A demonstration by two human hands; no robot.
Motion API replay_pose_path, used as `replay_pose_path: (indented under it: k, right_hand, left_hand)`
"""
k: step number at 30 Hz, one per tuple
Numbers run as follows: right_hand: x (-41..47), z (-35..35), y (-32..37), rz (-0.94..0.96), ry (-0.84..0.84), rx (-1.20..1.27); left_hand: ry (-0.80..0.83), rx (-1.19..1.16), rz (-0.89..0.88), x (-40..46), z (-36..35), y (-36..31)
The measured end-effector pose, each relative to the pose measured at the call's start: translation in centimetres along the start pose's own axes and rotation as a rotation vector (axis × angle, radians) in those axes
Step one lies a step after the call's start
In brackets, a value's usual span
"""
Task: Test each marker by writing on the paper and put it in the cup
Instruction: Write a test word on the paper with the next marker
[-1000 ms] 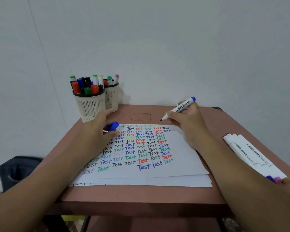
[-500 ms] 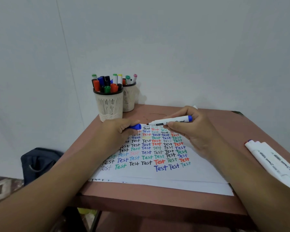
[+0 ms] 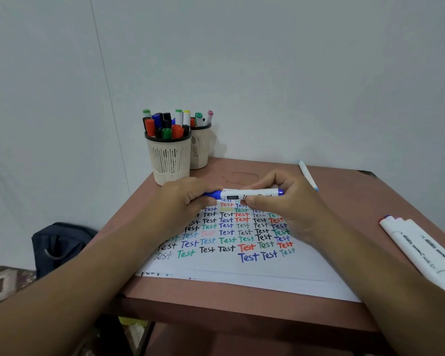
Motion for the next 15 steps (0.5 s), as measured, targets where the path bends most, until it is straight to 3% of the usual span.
replay_pose_path:
  k: [4,12,15]
  right_hand:
    - [-0.1,-0.4,-0.3,-0.034,-0.025,-0.153]
    - [0.0,-1.2,0.4,0.123,-0.075,-0.479]
    - [0.0,-1.7,0.8,0.192,0.016,-0.649]
  left_hand:
    - [0.033,0.045,0.037,0.0,-0.1,-0.3]
    - [0.027,0.062,0.107,-0.2,-0.2,-0.1]
    - [0.014,0.048,0.092,0.0,-0.3,-0.1]
Point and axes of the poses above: each hand's wrist, its own x-axis towards the middle knuckle, its own z-axis out of the back of the hand, y = z × x, the point moved 4 cm from there along x, towards the middle knuckle, and after that the axes turned 2 degrees about z, right-handed, at the moved point
